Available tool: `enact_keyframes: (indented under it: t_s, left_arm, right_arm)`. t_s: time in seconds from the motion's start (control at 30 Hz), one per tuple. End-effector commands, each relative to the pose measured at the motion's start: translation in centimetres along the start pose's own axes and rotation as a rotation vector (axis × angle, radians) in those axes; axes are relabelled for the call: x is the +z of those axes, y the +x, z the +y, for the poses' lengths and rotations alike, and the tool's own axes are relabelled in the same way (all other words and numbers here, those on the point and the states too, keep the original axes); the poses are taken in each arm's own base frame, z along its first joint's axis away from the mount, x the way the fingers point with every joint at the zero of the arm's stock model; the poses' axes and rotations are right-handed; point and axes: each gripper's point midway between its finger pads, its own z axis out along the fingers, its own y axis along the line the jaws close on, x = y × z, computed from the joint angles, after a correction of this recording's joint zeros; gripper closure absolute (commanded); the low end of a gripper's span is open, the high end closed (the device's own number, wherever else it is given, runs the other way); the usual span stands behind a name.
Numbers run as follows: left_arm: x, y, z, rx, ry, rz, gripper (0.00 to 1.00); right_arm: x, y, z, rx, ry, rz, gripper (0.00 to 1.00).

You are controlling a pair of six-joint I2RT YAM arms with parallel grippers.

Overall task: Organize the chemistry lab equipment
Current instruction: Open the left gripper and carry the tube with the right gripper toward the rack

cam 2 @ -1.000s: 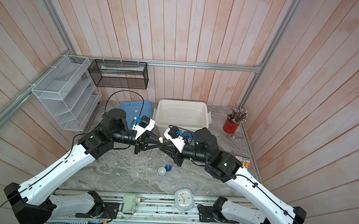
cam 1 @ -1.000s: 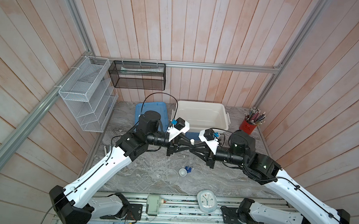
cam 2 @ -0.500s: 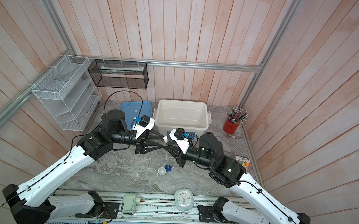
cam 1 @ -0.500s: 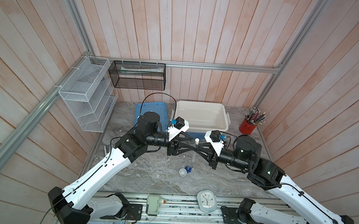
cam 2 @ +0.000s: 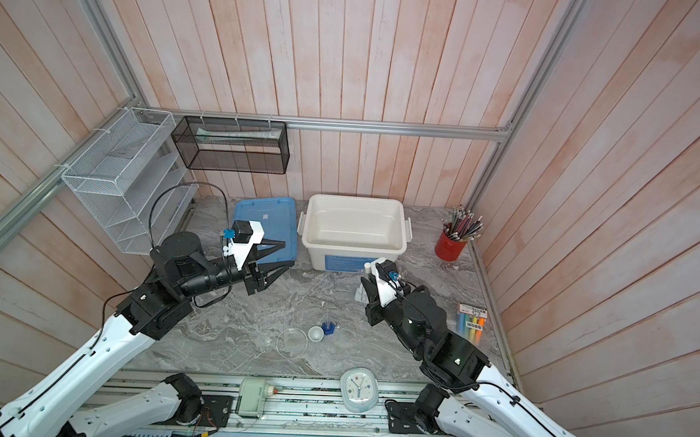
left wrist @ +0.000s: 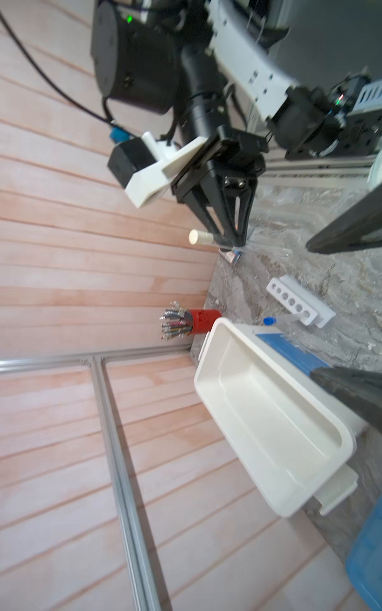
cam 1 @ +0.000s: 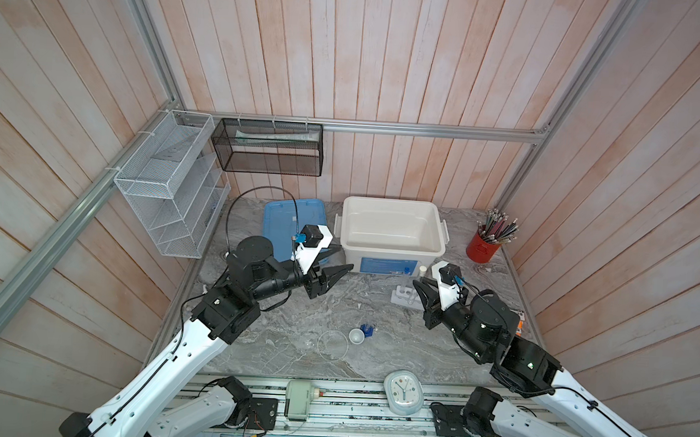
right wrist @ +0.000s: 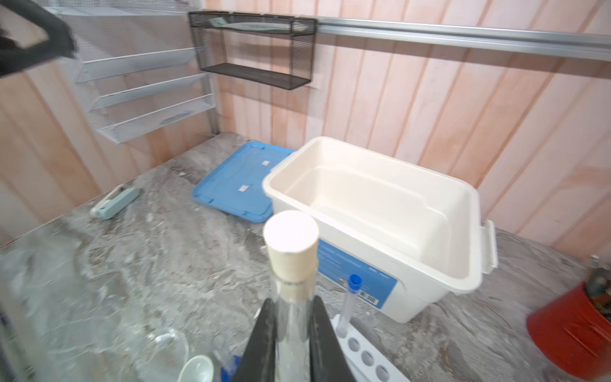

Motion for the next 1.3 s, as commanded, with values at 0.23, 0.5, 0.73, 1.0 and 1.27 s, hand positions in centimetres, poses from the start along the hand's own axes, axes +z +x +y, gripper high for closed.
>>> enact_keyframes:
  t_s: [0.23, 0.5, 0.73, 1.0, 1.27]
  left_arm:
    - [-4.9, 2.4, 7.3, -0.018, -0.513, -0.018, 0.43]
    - [-7.0, 3.6, 8.0, 0.004, -0.598, 0.033, 0.43]
    - [-9.1, 4.8, 8.4, 0.025, -0.667, 0.039, 0.43]
    - [-10.0, 6.0, 9.2, 0.039, -0.706, 0.057, 0.43]
    - [-10.0, 7.6, 9.5, 0.017, -0.69, 0.076, 0.43]
  right_arm:
    - [0.6, 3.0, -6.9, 0.166, 0.416, -0.198, 1.0]
    - [2.1, 6.0, -9.0, 0.26, 0.454, -0.212, 1.0]
    - [4.5, 7.5, -9.3, 0.286, 0.452, -0.176, 1.0]
    - [7.0, 9.0, -9.1, 0.273, 0.468, -0.119, 1.0]
    - [7.8, 9.4, -9.5, 0.25, 0.499, -0.105, 1.0]
